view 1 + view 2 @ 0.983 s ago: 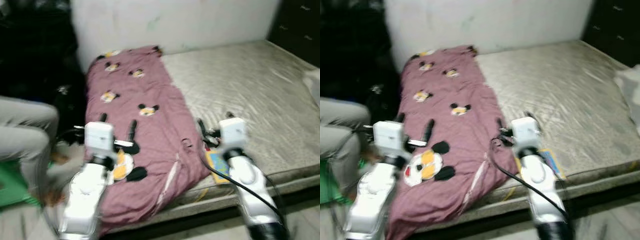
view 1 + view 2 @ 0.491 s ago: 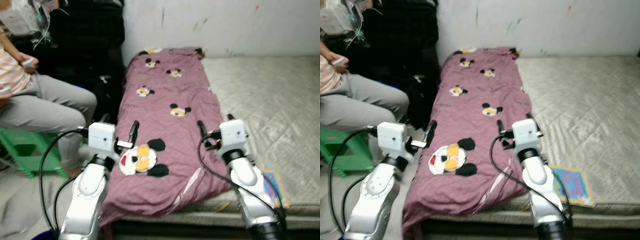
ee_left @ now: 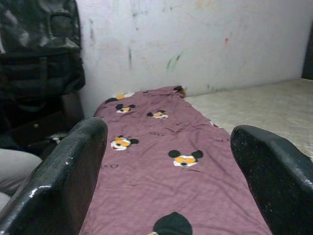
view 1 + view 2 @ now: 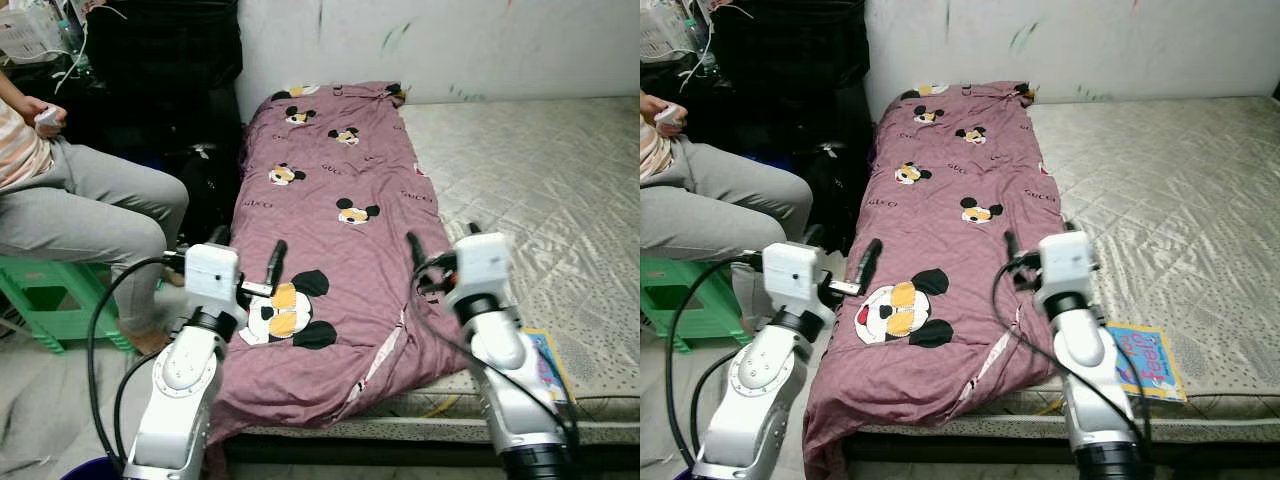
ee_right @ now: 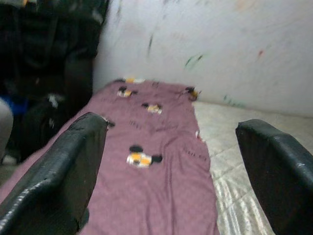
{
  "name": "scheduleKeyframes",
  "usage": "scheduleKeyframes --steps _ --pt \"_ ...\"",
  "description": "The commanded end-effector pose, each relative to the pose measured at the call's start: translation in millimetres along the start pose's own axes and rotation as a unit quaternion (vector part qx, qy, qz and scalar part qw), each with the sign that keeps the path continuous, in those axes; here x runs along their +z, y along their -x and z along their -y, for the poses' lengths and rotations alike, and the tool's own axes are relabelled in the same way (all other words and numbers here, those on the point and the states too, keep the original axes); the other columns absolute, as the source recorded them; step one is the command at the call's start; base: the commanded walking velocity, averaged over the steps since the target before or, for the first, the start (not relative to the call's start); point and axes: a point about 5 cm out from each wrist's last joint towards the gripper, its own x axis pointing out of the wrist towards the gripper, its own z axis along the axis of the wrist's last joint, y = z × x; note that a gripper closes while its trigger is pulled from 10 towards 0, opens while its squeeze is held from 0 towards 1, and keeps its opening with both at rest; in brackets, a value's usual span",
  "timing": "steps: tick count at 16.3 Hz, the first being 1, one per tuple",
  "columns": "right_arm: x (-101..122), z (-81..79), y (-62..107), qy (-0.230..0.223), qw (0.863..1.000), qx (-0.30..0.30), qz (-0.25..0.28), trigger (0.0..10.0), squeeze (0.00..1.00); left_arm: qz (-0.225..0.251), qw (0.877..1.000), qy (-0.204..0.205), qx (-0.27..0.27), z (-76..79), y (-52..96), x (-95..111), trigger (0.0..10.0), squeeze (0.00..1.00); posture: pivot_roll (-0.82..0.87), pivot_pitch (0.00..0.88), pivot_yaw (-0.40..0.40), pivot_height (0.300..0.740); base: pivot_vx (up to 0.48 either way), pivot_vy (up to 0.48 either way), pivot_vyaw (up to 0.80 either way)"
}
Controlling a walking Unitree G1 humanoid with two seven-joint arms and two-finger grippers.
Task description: Clean up the room
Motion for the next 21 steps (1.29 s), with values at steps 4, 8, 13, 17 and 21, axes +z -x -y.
scheduleKeyframes --steps 4,8,13,17,21 --pt "1.8 -3.0 0.0 -0.019 1.0 -0.016 0.007 10.0 0.0 -0.004 1.0 -0.019 0.016 -17.6 2.2 3.3 10.0 0.0 -0.08 0.0 0.073 0.74 0.0 0.0 0.0" --pt "0.1 -11.7 -2.5 -0.017 1.0 0.011 -0.002 10.0 0.0 -0.001 1.0 -0.014 0.026 -13.6 2.1 3.4 10.0 0.0 -0.05 0.0 0.019 0.74 0.0 0.0 0.0" --pt "-3.4 -24.0 -11.4 -0.009 0.997 0.072 -0.017 10.0 0.0 -0.012 0.996 -0.002 0.088 -13.4 28.0 -3.6 10.0 0.0 0.01 0.0 -0.097 0.74 0.0 0.0 0.0" --pt "-0.5 -37.1 -14.9 -0.002 0.995 0.095 -0.011 10.0 0.0 -0.018 0.995 -0.002 0.097 -15.5 34.3 -3.8 10.0 0.0 0.0 0.0 -0.08 0.74 0.0 0.0 0.0" --pt "-6.4 -32.4 -8.4 0.0 0.996 0.086 -0.019 10.0 0.0 -0.017 0.998 0.0 0.065 -11.0 30.5 -2.8 10.0 0.0 -0.03 0.0 -0.048 0.74 0.0 0.0 0.0"
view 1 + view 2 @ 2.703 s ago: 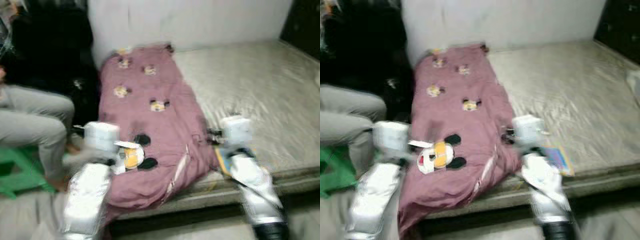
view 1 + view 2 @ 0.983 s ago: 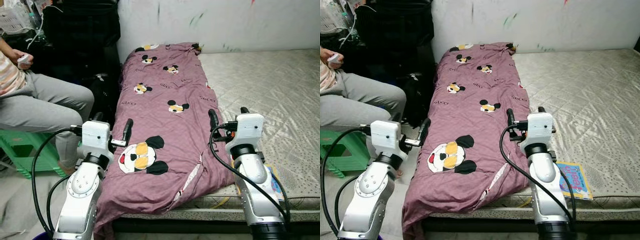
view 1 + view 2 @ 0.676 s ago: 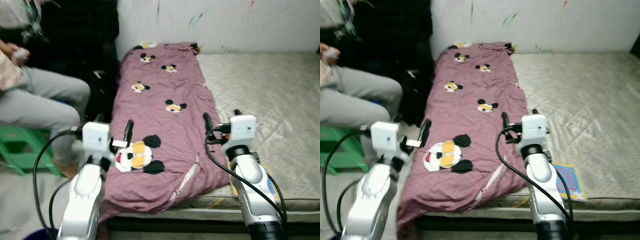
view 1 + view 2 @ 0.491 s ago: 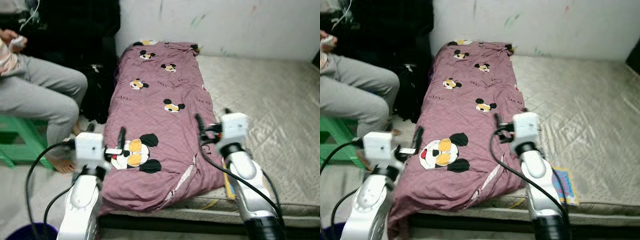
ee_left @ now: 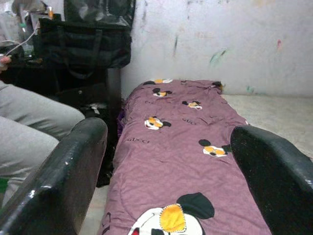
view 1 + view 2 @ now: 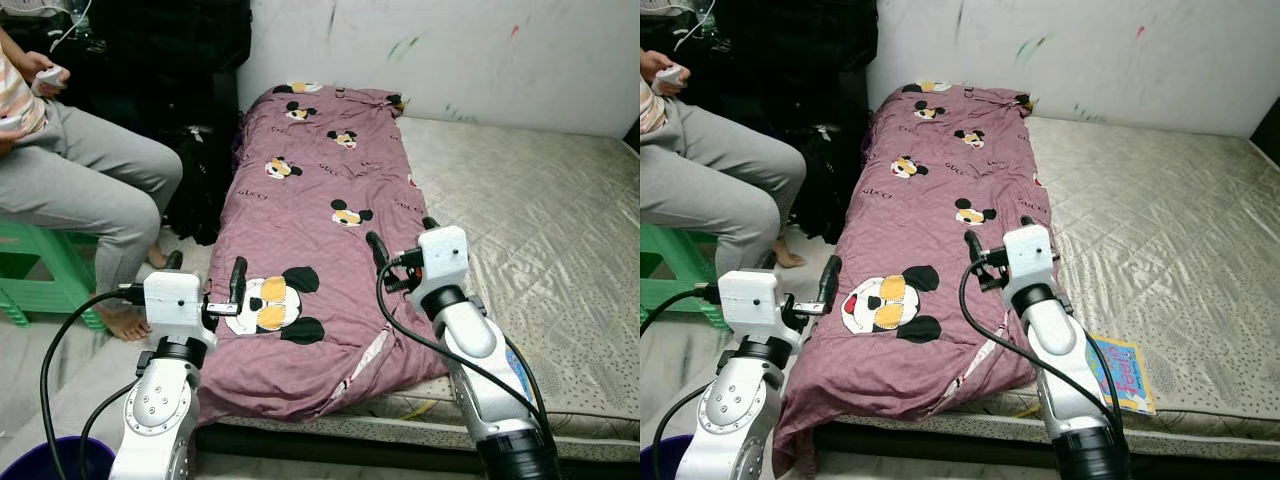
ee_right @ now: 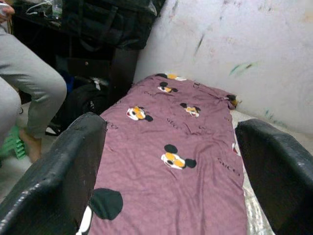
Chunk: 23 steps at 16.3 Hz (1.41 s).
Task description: Clean up the room
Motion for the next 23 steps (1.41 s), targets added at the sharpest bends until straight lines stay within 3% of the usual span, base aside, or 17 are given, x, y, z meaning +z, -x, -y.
scheduleKeyframes --steps 1,5,10,12,19,23 --pt "0.7 6.5 2.6 0.005 1.0 -0.012 0.002 10.0 0.0 0.01 1.0 0.009 -0.021 6.5 -3.8 6.2 10.0 0.0 -0.04 0.0 -0.043 0.74 0.0 0.0 0.46" --pt "0.2 11.4 2.5 0.008 1.0 -0.024 0.0 10.0 0.0 0.011 0.999 0.012 -0.041 9.5 -4.8 8.0 10.0 0.0 -0.04 0.0 -0.032 0.74 0.061 0.0 0.12" --pt "-1.6 11.4 2.3 0.012 1.0 -0.02 -0.003 10.0 0.0 0.001 1.0 0.008 -0.021 6.3 -5.2 6.4 10.0 0.0 -0.03 0.0 -0.038 0.74 0.048 0.0 0.0" --pt "-2.0 12.2 1.8 0.036 0.999 -0.019 -0.002 10.0 0.0 -0.001 1.0 0.008 -0.023 7.1 -5.0 5.6 10.0 0.0 -0.03 0.0 -0.038 0.74 0.0 -0.343 0.0" --pt "-6.0 14.3 2.9 0.036 0.999 -0.02 -0.008 10.0 0.0 0.002 1.0 0.009 -0.026 9.1 -6.6 6.8 10.0 0.0 -0.04 0.0 -0.038 0.74 0.0 -0.342 0.0" --pt "-7.6 16.0 3.0 0.04 0.999 -0.021 -0.011 10.0 0.0 0.01 0.999 0.022 -0.045 13.4 -4.2 7.8 10.0 0.0 -0.04 0.0 -0.041 0.74 0.0 0.0 0.0"
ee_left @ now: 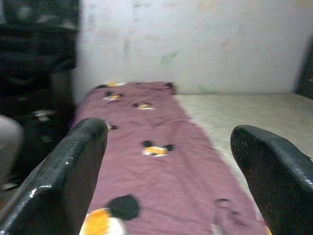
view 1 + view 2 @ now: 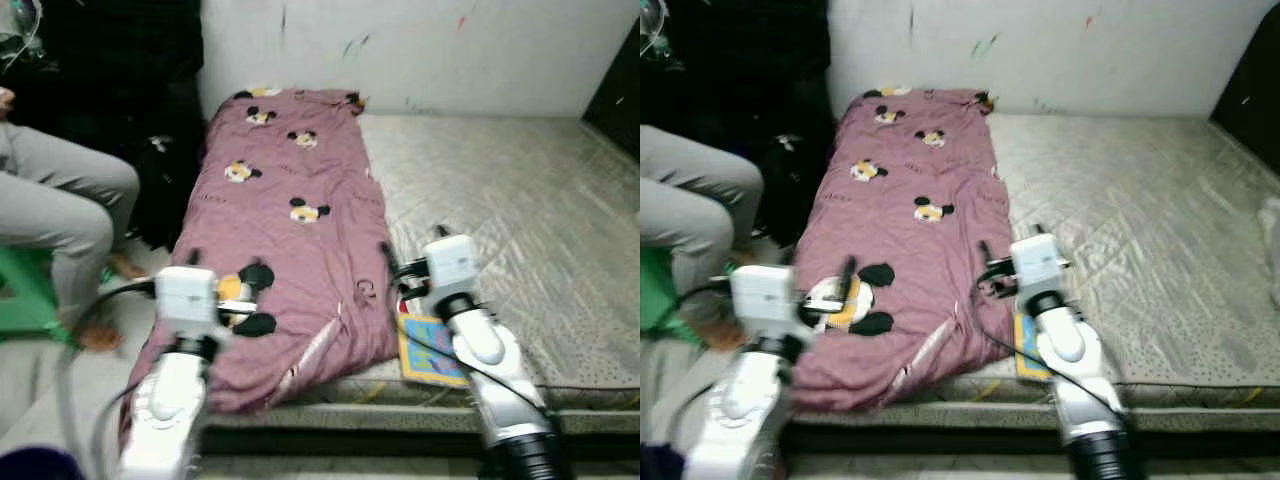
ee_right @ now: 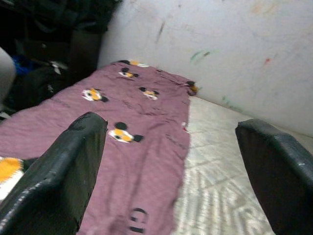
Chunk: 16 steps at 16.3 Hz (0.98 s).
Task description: Clean up the room
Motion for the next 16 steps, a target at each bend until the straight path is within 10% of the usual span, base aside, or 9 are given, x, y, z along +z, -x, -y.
scheduleKeyframes --steps 1,16 --pt "1.4 -3.3 -2.3 -0.004 1.0 0.003 0.003 10.0 0.0 0.009 1.0 -0.009 0.002 -5.1 2.2 3.8 10.0 0.0 -0.04 0.0 -0.041 0.74 0.0 0.0 0.0" --pt "2.1 -2.6 -1.3 -0.002 1.0 0.002 0.008 10.0 0.0 -0.01 1.0 -0.009 0.026 -7.7 1.7 -0.5 10.0 0.0 -0.04 0.005 -0.04 0.74 0.21 0.0 0.0"
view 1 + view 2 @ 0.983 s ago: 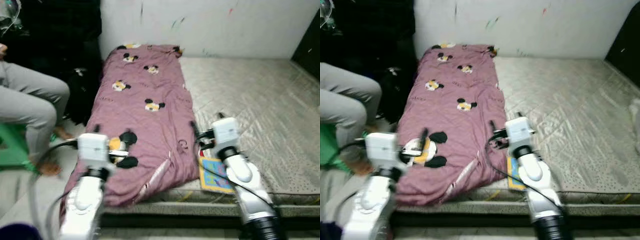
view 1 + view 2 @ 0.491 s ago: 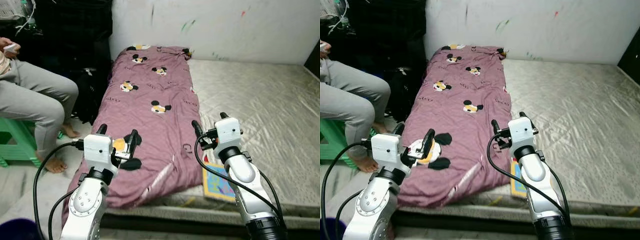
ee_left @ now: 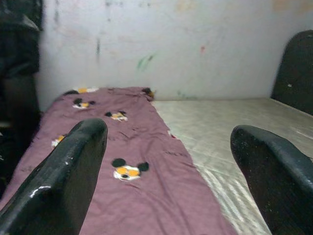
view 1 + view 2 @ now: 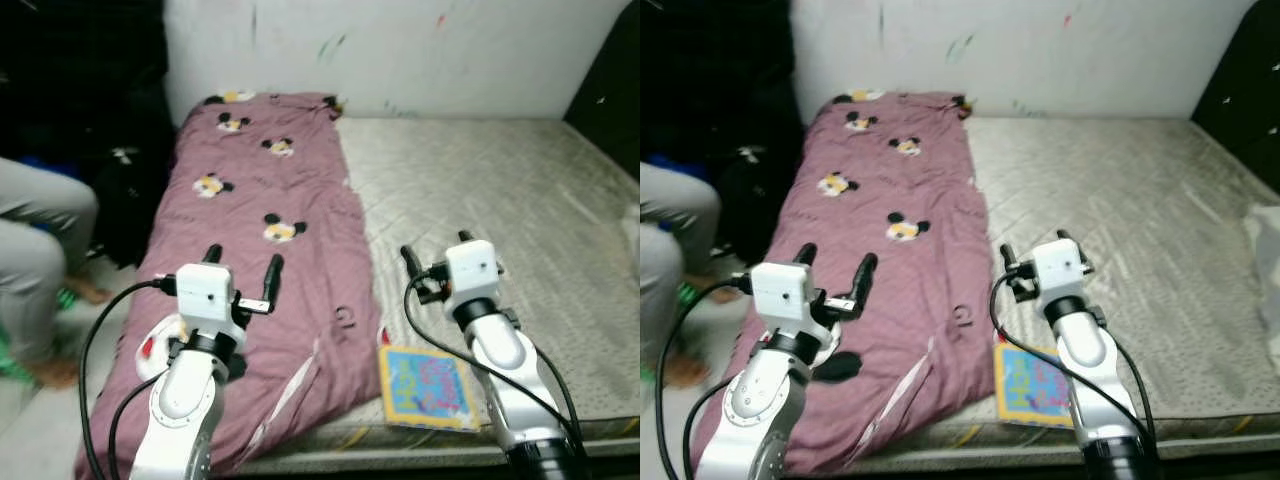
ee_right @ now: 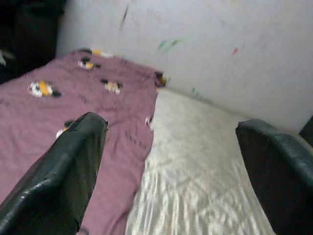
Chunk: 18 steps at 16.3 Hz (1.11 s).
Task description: Clean up the room
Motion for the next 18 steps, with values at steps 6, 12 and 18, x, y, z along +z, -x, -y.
scheduleKeyframes --steps 6,12,18 --pt "5.7 -11.0 -3.5 -0.003 1.0 0.017 0.013 10.0 0.0 -0.008 1.0 -0.017 0.013 -5.1 3.1 -1.1 10.0 0.0 -0.04 0.009 -0.044 0.74 0.0 -0.044 0.0" --pt "6.2 -9.1 -4.2 -0.002 1.0 0.014 0.014 10.0 0.0 -0.005 1.0 -0.011 0.006 -3.4 0.9 -0.4 10.0 0.0 -0.05 0.002 -0.04 0.74 0.0 -0.294 0.0" --pt "6.6 -8.1 -6.2 0.001 1.0 0.016 0.016 10.0 0.0 0.002 1.0 -0.011 0.007 -2.9 -1.8 1.0 10.0 0.0 -0.05 0.0 -0.044 0.74 0.0 -0.308 0.0"
